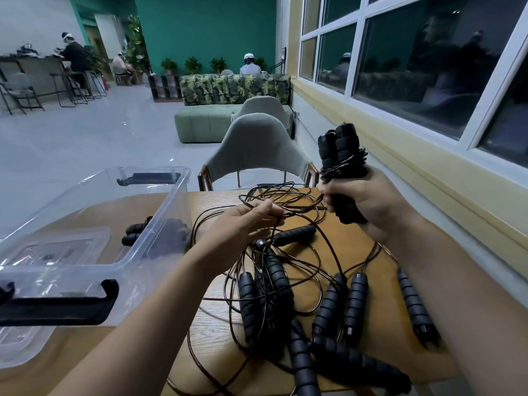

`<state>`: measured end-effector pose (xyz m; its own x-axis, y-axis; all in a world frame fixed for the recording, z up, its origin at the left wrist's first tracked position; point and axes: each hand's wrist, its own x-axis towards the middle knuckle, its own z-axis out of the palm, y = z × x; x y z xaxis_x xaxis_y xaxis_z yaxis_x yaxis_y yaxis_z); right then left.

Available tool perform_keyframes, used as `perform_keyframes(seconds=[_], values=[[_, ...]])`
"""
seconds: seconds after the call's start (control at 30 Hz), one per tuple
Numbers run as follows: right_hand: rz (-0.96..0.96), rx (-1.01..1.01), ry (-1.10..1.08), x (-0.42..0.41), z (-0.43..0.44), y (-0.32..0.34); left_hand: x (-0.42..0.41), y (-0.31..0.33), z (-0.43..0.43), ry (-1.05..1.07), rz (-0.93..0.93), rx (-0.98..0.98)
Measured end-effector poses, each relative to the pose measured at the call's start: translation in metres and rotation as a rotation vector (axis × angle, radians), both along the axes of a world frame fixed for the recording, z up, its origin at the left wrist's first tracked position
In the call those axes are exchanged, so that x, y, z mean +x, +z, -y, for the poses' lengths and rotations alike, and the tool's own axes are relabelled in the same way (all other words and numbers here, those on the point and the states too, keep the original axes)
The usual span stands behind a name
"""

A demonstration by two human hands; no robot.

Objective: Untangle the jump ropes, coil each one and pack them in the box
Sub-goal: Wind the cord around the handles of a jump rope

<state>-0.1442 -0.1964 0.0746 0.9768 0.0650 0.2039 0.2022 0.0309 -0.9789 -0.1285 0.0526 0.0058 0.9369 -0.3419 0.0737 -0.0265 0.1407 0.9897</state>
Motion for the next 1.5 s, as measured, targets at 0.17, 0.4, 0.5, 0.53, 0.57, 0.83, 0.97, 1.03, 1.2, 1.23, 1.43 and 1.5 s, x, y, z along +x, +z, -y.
perform_keyframes(seconds=[0.17, 0.4, 0.5, 0.53, 0.57, 0.83, 0.97, 1.03, 1.2, 1.23, 1.43, 1.5], values=[[-0.028, 0.065, 0.0, 0.0, 0.009, 0.01, 0.013, -0.009, -0.004, 0.104, -0.197, -0.222], [-0.01, 0.057, 0.034, -0.003, 0.009, 0.023, 0.01, -0.018, 0.008, 0.148, -0.035, 0.279], [-0.002, 0.052, 0.039, -0.005, 0.009, 0.027, 0.005, -0.025, 0.015, 0.016, -0.008, 0.393], [0.004, 0.047, 0.038, -0.005, 0.009, 0.027, 0.004, -0.028, 0.017, -0.022, 0.015, 0.407], [0.011, 0.045, 0.039, -0.006, 0.009, 0.028, 0.003, -0.029, 0.017, -0.047, 0.055, 0.426], [0.048, 0.077, -0.015, -0.007, 0.026, 0.028, 0.017, -0.027, -0.005, 0.135, 0.369, 0.662], [0.029, 0.126, -0.035, -0.005, 0.032, 0.021, 0.02, -0.026, -0.008, 0.179, 0.461, 0.629], [0.026, 0.15, -0.033, -0.005, 0.032, 0.02, 0.018, -0.025, -0.005, 0.16, 0.474, 0.623], [0.036, 0.269, -0.027, 0.0, 0.035, 0.028, 0.021, -0.029, -0.004, 0.119, 0.446, 0.727], [0.039, 0.283, -0.025, 0.002, 0.038, 0.031, 0.023, -0.031, -0.005, 0.089, 0.426, 0.717], [0.058, 0.252, -0.05, 0.002, 0.048, 0.038, 0.024, -0.028, -0.013, 0.044, 0.354, 0.721], [0.062, 0.271, -0.088, 0.002, 0.052, 0.042, 0.032, -0.036, -0.023, 0.086, 0.359, 0.875]])
